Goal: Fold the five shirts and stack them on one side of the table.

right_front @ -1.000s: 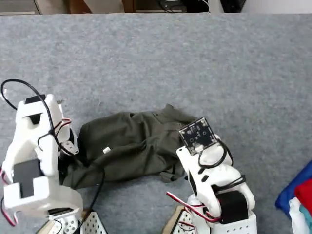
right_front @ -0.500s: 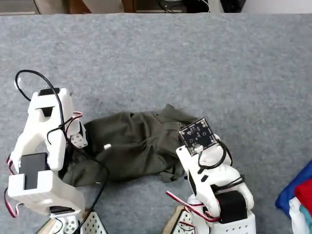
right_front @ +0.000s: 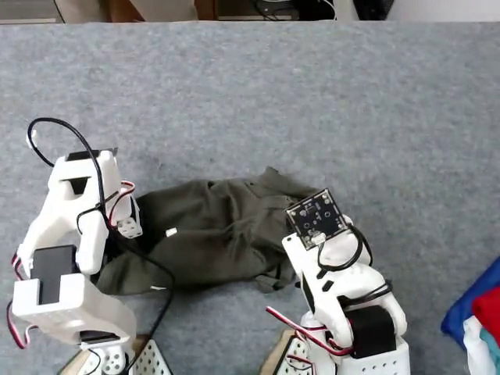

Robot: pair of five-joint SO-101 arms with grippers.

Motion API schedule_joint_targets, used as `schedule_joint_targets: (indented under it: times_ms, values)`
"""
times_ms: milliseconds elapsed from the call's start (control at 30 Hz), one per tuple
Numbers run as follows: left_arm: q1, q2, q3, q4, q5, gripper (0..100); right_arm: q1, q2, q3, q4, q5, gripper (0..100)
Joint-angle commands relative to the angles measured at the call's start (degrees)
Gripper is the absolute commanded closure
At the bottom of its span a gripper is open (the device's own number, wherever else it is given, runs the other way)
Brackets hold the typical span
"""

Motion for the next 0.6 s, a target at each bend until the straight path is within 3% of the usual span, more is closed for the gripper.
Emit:
schedule_joint_targets:
  times_ms: [0,133,433,567]
  values:
    - [0.44,-0.22,0.18,-1.85,0.97,95,-0.92,-0.57,0.13,-1.41,0.09,99.5]
    - [0.53,-0.22,-0.09,-2.46,4.22,94,-1.01,-0.66,0.13,-1.41,0.09,99.5]
    - [2.55,-0.75,-2.2,-1.76,4.48,96,-0.92,-0.66,0.13,-1.41,0.09,99.5]
    - [2.37,-0.75,-9.14,3.52,4.31,98,-1.01,-0.66,0.04,-1.41,0.09,99.5]
